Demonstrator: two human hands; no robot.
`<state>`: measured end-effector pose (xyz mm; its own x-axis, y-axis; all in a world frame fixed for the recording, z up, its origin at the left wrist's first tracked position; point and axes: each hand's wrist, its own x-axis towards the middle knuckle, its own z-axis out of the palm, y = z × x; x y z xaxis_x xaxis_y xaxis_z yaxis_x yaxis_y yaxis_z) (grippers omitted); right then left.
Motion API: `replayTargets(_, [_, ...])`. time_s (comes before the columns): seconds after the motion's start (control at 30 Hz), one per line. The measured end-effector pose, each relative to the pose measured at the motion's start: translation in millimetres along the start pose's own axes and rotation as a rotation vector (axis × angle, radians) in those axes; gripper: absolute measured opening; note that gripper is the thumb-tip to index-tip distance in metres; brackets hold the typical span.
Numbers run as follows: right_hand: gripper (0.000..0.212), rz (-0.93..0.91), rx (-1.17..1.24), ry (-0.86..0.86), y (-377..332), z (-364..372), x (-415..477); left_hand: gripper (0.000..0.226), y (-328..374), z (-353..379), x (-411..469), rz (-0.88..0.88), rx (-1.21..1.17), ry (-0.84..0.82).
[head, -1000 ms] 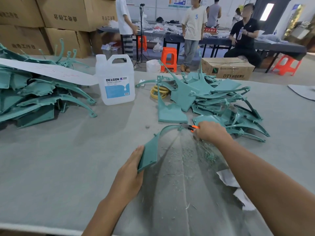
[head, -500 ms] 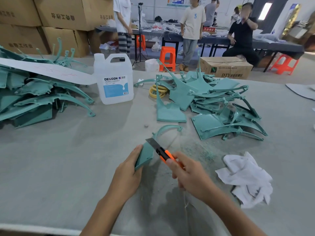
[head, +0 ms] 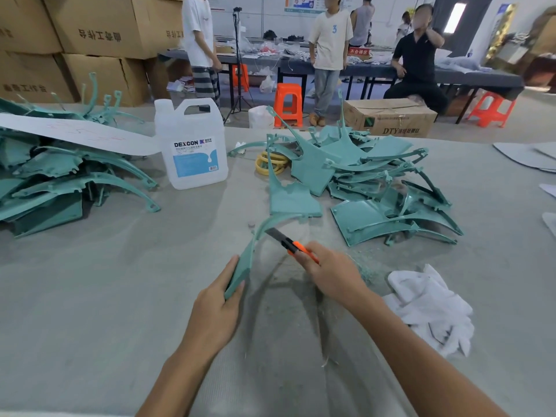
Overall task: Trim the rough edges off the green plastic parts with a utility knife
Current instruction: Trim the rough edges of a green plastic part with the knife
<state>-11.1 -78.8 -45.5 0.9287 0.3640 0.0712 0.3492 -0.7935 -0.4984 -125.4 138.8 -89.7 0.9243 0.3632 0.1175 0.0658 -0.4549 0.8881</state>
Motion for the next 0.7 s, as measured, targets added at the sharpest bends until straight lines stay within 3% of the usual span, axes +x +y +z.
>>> replayTargets(0.1, [0.036,0.047,-0.058,0.086,4.2,-8.4,18.8,0.076,-2.0,0.4,0.3,-0.022,-0.038,-0.002])
replayTargets(0.23, [0.034,0.044,0.055,0.137,-3.3,-25.9,14.5,0.079,-2.0,0.3,-2.2,0.002,0.004,-0.037])
replayTargets(0.3, [0.030,-0.077,0.163,0.072,-15.5,-28.9,-0.8,0.071,-2.5,0.8,-1.4,-0.003,0.012,-0.033])
replayTargets(0.43, [0.031,-0.284,0.396,-0.223,-28.9,-24.4,-42.2,0.043,-7.0,3.1,0.5,-0.007,0.063,-0.017])
replayTargets(0.5, [0.029,-0.309,0.380,-0.260,-27.7,-23.0,-45.2,0.039,-7.3,3.9,-0.3,0.009,0.076,-0.018])
replayTargets(0.6, [0.021,-0.266,0.275,-0.124,-23.7,-19.9,-20.2,0.049,-5.7,2.0,-1.4,-0.004,0.067,-0.013])
replayTargets(0.7, [0.031,-0.149,0.071,-0.020,-10.5,-14.5,22.2,0.052,-4.0,1.4,-2.1,0.026,0.123,-0.040])
